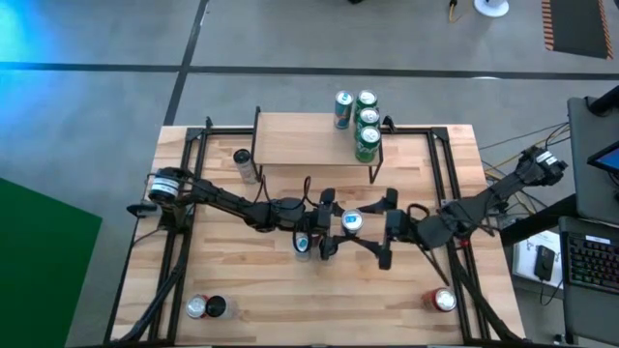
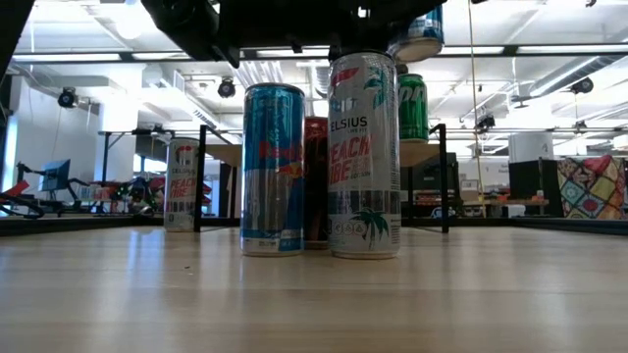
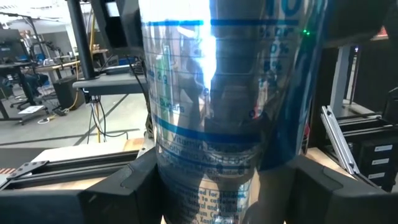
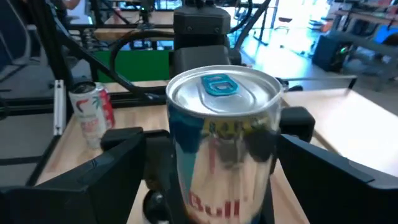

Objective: Place canned beverage on shelf
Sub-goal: Put the bottom blue soda can on the shelf aligned with the other blue soda can

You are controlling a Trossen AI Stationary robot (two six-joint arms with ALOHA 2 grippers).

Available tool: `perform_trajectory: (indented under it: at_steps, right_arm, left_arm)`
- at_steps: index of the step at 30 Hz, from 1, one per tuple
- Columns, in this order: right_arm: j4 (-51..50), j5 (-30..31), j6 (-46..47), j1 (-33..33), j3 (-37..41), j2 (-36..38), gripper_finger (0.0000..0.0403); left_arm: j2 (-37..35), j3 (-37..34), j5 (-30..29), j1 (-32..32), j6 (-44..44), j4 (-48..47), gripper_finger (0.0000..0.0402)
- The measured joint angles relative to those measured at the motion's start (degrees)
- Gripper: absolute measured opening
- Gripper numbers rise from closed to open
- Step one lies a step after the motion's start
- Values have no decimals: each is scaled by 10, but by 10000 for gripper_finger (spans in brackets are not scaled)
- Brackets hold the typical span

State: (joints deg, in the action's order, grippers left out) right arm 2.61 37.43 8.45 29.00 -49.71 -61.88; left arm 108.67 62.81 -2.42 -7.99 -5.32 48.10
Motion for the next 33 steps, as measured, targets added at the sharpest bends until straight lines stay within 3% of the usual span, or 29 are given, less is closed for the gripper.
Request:
perform_trajectory:
  at_steps: [8,17,25,33]
  right_arm:
    - [3,2,-23,-3,-36,-30,320]
    - [-2,3,-11,-7,-45,-33,222]
    - [-15,7,-17,-17,-45,-23,224]
    - [-53,19,-38,-22,-79,-1,231]
  left_arm:
    - [0,0,1,-1,-1,1,223]
    - [0,0,3,-1,3,0,224]
    - [-1,0,27,1,3,-20,274]
    - [-22,-11,3,16,12,-34,317]
